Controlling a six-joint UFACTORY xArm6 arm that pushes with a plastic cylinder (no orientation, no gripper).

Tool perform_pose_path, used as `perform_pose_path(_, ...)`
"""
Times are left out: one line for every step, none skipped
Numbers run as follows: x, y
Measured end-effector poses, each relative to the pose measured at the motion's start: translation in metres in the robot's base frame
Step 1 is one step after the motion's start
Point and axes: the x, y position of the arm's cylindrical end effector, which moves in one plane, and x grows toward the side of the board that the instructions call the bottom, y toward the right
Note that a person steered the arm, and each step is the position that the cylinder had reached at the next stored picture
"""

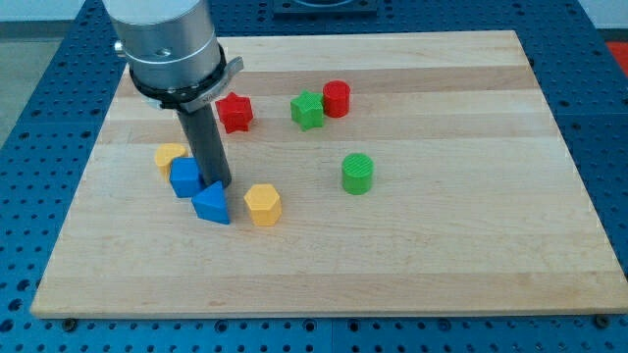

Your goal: Slide the blue triangle left a bit

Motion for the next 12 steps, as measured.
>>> perform_pose_path(0.000, -0.018)
perform_pose_path(0.000, -0.035)
perform_pose_path(0.000, -0.034)
perform_pose_path(0.000, -0.014)
perform_pose_path(0.000, 0.017)
perform_pose_path(0.011, 0.026)
perform_pose_path(0.025, 0.026)
perform_pose_path(0.025, 0.026)
perform_pose_path(0.028, 0.026)
perform_pose_path(0.035, 0.026)
perform_pose_path(0.039, 0.026)
perform_pose_path(0.059, 0.026)
